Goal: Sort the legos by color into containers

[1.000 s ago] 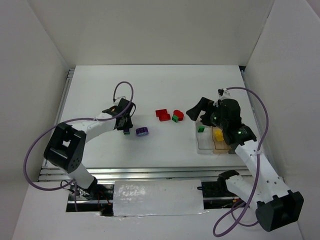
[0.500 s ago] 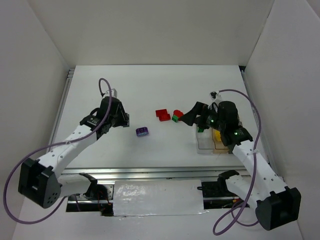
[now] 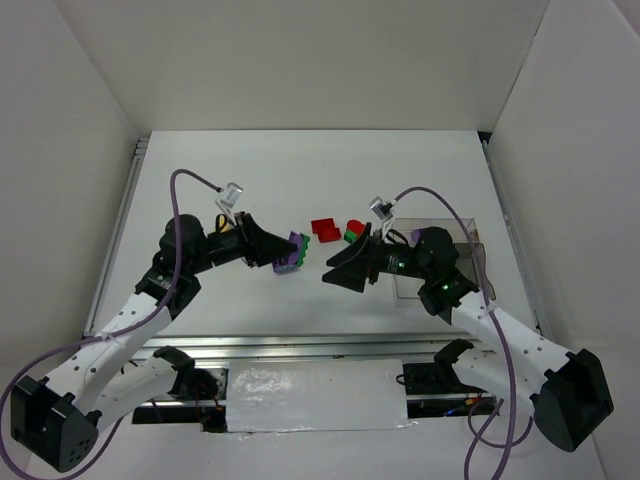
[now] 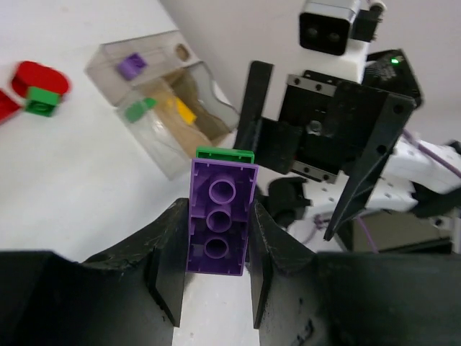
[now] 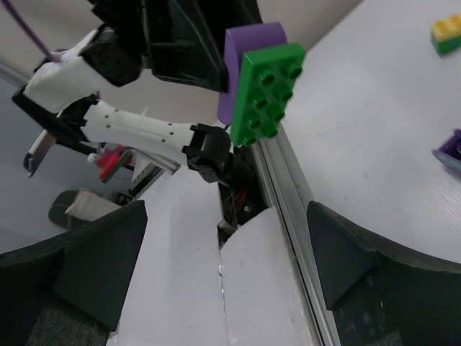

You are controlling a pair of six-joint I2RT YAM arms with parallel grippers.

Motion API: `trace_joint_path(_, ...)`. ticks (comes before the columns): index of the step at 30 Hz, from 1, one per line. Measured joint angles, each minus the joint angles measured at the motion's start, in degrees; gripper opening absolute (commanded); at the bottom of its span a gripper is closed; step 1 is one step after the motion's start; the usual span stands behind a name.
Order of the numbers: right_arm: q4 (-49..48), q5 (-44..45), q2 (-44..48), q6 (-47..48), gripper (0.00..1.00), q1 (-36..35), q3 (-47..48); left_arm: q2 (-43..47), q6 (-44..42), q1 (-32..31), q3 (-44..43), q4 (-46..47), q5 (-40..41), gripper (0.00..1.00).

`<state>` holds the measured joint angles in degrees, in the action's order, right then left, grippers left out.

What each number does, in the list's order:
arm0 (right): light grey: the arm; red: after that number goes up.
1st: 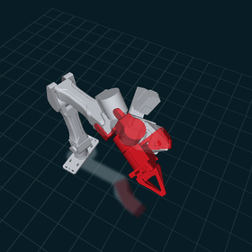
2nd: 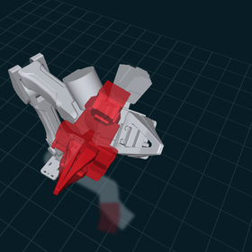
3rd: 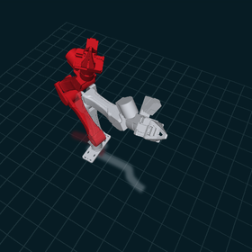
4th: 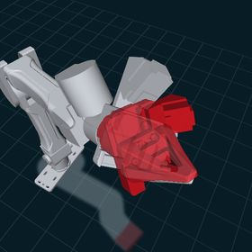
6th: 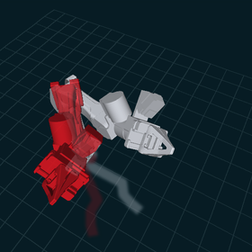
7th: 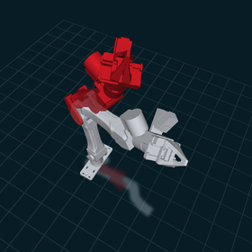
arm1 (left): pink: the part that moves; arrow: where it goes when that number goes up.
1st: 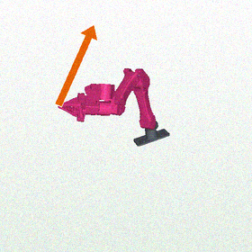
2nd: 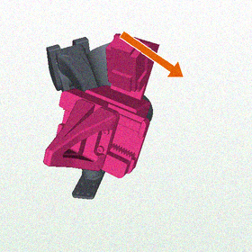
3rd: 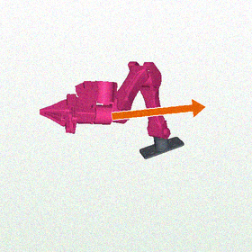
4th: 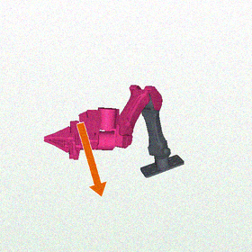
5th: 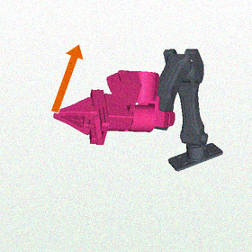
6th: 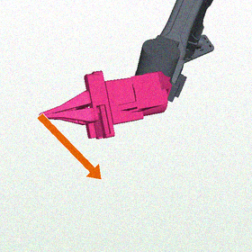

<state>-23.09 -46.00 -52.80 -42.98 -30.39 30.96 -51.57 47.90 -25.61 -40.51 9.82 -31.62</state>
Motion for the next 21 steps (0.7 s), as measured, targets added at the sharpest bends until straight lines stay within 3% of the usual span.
trace_joint_path(7,-8.59,4.59,-1.81,-2.05,0.92,-6.64,0.0,1.01,7.1,-1.07,4.17,14.1,-8.61,0.0)
trace_joint_path(12,-11.19,6.75,-5.64,-2.73,0.86,-8.31,1.09,1.14,8.85,-2.49,4.46,16.79,-10.21,0.0)
trace_joint_path(15,-12.85,7.19,-7.13,-2.95,0.73,-9.53,2.08,1.14,9.05,-3.04,4.48,16.83,-10.25,0.0)
trace_joint_path(18,-14.03,7.39,-8.0,-2.67,0.34,-10.4,3.85,1.14,8.9,-3.13,4.46,16.76,-10.14,0.0)
trace_joint_path(19,-14.6,7.34,-8.2,-2.51,0.1,-10.6,4.33,1.14,8.92,-3.13,4.44,16.61,-10.21,0.0)
trace_joint_path(21,-15.28,7.21,-8.48,-2.56,0.0,-10.6,4.39,1.42,8.59,-3.08,3.82,15.98,-9.94,0.0)
